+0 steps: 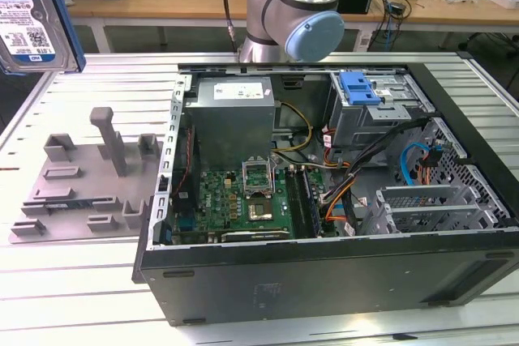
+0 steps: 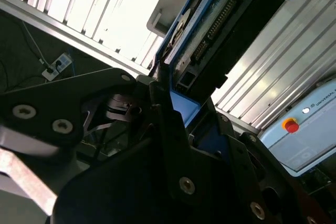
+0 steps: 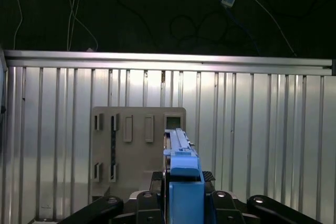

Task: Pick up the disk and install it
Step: 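Pick up the disk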

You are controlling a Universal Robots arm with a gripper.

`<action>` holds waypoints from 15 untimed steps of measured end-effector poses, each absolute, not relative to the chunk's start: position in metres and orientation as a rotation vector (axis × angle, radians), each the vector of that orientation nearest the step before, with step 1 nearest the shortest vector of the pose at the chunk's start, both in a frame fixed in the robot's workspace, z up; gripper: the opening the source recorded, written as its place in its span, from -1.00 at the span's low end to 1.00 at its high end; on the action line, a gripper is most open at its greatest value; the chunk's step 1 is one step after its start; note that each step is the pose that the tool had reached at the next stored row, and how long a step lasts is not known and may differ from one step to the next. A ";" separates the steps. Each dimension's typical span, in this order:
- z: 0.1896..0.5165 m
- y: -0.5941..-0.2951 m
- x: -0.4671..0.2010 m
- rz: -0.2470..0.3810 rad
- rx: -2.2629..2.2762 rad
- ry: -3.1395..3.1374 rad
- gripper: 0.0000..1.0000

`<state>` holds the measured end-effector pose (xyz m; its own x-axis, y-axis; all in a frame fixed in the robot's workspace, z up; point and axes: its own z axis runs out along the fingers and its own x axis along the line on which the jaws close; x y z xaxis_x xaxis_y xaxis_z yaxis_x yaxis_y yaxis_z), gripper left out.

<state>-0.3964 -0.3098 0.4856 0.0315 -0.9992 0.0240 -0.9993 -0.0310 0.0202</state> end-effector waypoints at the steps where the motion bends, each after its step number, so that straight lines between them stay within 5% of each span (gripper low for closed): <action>1: 0.486 -0.310 -0.396 0.005 2.233 -2.165 -0.26; 15: 0.490 -0.321 -0.385 0.002 2.232 -2.163 -0.26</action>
